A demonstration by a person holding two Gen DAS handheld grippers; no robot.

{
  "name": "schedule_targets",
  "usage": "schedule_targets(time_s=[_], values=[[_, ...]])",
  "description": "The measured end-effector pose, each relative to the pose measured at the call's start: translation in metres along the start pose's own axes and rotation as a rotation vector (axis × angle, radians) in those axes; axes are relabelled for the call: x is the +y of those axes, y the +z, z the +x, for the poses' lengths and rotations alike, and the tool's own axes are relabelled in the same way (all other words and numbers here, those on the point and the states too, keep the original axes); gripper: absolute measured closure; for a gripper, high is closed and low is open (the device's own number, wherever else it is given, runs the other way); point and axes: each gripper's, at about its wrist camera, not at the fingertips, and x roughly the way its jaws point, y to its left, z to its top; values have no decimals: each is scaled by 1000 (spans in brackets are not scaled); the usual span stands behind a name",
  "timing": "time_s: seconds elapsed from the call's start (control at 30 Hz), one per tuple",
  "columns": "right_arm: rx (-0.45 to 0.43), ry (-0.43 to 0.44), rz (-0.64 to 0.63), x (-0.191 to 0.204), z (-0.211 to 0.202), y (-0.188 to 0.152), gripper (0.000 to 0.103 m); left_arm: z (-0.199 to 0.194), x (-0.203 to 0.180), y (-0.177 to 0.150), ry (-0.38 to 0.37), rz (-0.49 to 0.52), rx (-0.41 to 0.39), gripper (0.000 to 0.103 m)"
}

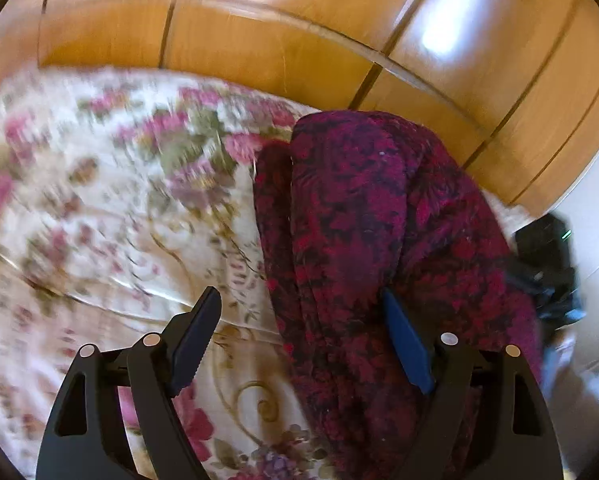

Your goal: Fold small clothes

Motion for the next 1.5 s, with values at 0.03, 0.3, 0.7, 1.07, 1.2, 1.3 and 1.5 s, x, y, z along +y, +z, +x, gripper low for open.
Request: schedule_targets(time_s=[0.03,0.3,0.7,1.07,1.2,1.3,1.5], values=[[-1,5,-1,0,2,1,2,2,7,-1,-42,-33,6,22],[-14,-4,-12,8,9,4,5,25,38,-14,-386,-246,49,32],[-168,-30,-81,47,-68,-49,22,27,-26,-19,-603,-188,66,34],[-509,-197,-21,9,-247,-97,23,113,-232,17,-729,84,246,34],[-587,-259,54,-30,-296,-107,23,155,-304,26,-685,177,316,34],[-598,-335,143,-72,-317,-116,21,183,-344,16,-544,294,361,35],[-586,-464,230,-108,-324,-144,4,194,-358,-7,-369,402,326,31]])
